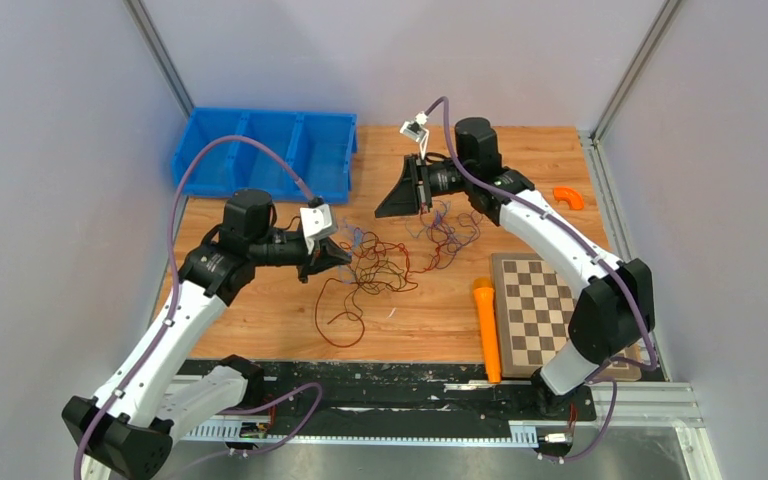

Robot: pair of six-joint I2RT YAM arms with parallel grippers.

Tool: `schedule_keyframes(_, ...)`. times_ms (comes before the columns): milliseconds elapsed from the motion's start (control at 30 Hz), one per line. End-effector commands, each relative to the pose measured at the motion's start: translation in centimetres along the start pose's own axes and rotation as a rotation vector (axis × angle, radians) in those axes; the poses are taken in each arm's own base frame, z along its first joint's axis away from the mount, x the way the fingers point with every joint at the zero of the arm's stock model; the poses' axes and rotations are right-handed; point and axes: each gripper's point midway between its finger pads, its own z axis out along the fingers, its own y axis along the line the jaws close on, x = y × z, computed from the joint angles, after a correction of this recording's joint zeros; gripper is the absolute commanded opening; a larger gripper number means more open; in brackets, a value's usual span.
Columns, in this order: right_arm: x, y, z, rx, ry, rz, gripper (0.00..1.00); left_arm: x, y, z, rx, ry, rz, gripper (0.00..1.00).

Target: Untangle the cables

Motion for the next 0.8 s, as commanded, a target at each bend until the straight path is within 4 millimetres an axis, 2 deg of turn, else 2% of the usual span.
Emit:
schedule_keyframes(0,-2.0,1.3,-1.7,0.028,-0.08,-0.111,0.0,1.6,-0.2,-0.4,-0.022,0.045,0.042,0.0)
schedule_keyframes(200,-3.5,-0.5,-4.3,0.12,-0.155,-0.115,0.0,3.3,-0.7,-0.7,-0.01,0.098,0.035,0.0)
schedule_keyframes(267,-2.8,-0.2,-4.2,0.069,-0.121,-0.117,0.0,3.1,-0.8,-0.7,-0.009,0.086,0.031,0.0)
schedule_keyframes(300,-2.1,0.1,-3.8,0.031,-0.091,-0.114,0.12,2.6,-1.3,-0.8,0.01,0.066,0.021,0.0)
schedule_keyframes(367,0.0,1.0,-2.5,-0.032,-0.026,-0.103,0.54,1.3,-2.0,-0.7,0.052,0.015,0.01,0.0)
schedule_keyframes(400,1.0,1.3,-2.0,-0.05,-0.004,-0.108,0.68,0.8,-2.4,-0.7,0.067,-0.001,-0.015,0.0)
schedule_keyframes(433,1.9,1.8,-1.4,-0.066,0.015,-0.123,0.76,0.0,-2.8,-0.6,0.098,-0.026,-0.018,0.0)
schedule_keyframes(533,3.7,3.1,0.0,-0.115,0.055,-0.201,0.89,-1.3,-3.8,-0.7,0.161,-0.062,-0.058,0.0)
schedule_keyframes(600,4.2,3.8,0.6,-0.149,0.074,-0.231,0.94,-2.1,-4.2,-0.7,0.193,-0.082,-0.08,0.0)
schedule_keyframes(767,4.9,3.8,2.0,-0.193,0.113,-0.188,0.94,-3.7,-4.4,-0.6,0.228,-0.121,-0.105,0.0)
